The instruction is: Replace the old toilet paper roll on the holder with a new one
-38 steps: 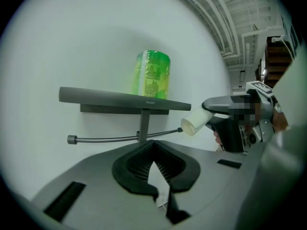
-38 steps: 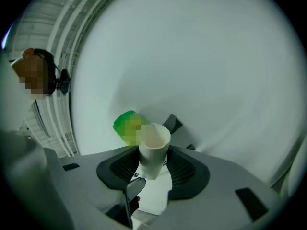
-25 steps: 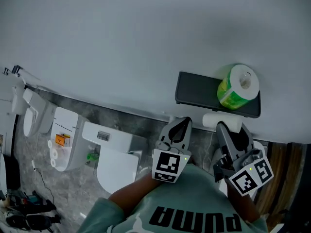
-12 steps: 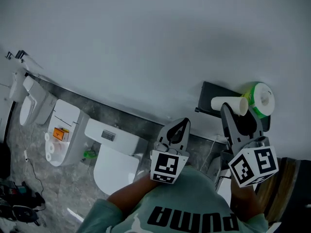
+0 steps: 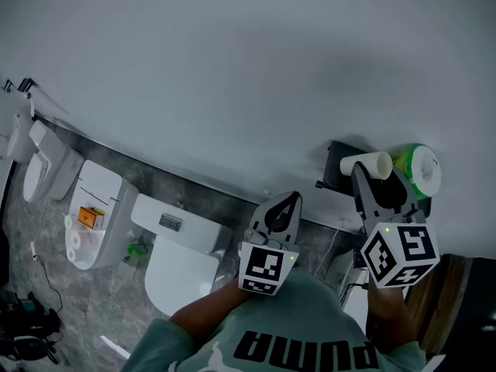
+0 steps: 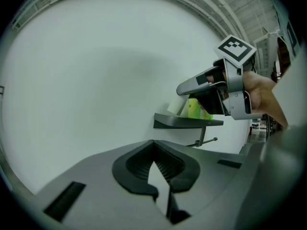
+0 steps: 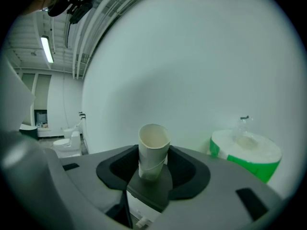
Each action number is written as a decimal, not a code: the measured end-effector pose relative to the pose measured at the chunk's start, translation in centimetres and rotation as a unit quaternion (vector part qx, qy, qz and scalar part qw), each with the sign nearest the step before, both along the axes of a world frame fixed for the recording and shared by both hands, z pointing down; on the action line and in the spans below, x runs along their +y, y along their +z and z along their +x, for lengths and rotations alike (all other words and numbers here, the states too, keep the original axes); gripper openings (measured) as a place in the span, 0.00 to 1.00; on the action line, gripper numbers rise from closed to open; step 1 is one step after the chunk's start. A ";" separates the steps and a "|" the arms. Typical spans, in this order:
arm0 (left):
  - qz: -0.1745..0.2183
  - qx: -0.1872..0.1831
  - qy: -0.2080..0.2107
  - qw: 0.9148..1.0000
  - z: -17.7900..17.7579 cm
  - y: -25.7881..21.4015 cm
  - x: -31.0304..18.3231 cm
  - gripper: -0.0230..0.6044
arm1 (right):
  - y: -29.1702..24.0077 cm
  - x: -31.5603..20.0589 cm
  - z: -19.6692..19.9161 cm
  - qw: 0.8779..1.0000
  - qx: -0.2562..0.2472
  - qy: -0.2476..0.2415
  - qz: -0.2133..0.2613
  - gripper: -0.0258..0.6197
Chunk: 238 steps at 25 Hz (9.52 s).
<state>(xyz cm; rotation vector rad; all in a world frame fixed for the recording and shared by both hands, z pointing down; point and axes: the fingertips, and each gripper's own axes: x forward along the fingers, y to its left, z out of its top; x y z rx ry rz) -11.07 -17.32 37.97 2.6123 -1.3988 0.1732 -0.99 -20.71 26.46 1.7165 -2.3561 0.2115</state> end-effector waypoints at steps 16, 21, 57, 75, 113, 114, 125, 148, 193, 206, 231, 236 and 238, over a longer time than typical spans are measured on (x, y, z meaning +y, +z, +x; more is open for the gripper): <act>-0.005 0.007 0.005 1.000 -1.2 0.6 -0.7 0.04 | 1.4 -2.5 -1.7 0.999 0.019 -0.002 -0.029 0.33; -0.005 0.008 0.006 1.000 -1.4 0.5 -0.7 0.04 | 1.3 -2.4 -1.9 1.000 0.017 0.003 -0.026 0.33; 0.045 -0.032 0.099 0.994 8.4 -4.0 5.0 0.04 | 4.0 11.7 7.4 0.995 -0.033 0.080 0.041 0.34; 0.077 -0.034 0.102 0.991 11.8 -5.2 4.8 0.04 | 3.6 11.3 10.5 0.995 -0.040 0.071 0.054 0.34; 0.048 -0.038 0.068 0.996 10.2 -4.8 2.7 0.04 | -0.5 1.2 10.4 0.998 -0.009 0.024 0.056 0.70; 0.048 -0.037 0.068 0.996 10.2 -4.8 2.7 0.04 | -0.4 1.1 10.4 0.998 -0.007 0.024 0.055 0.70; 0.046 -0.033 0.075 0.996 10.4 -4.6 2.1 0.04 | -0.3 0.3 10.0 0.998 0.008 0.028 0.055 0.71; 0.037 -0.049 0.102 0.993 14.1 -3.7 3.4 0.04 | -3.5 3.8 14.5 0.990 -0.078 0.048 0.110 0.71; -0.017 -0.069 0.053 0.996 22.5 3.3 8.3 0.04 | 11.2 8.3 31.2 0.880 -0.447 0.161 -0.019 0.71; -0.016 -0.108 0.019 0.994 19.4 3.8 7.5 0.04 | 15.8 6.3 30.5 0.750 -0.636 0.175 -0.041 0.71; -0.019 -0.116 -0.019 0.993 15.7 3.5 7.0 0.04 | 17.4 5.6 24.8 0.678 -0.714 0.169 -0.033 0.71; -0.020 -0.116 -0.019 0.993 14.9 3.6 6.9 0.04 | 17.5 5.7 23.8 0.674 -0.718 0.173 -0.024 0.71; -0.020 -0.116 -0.016 0.993 14.7 3.4 6.9 0.04 | 17.4 5.9 23.5 0.673 -0.719 0.175 -0.020 0.71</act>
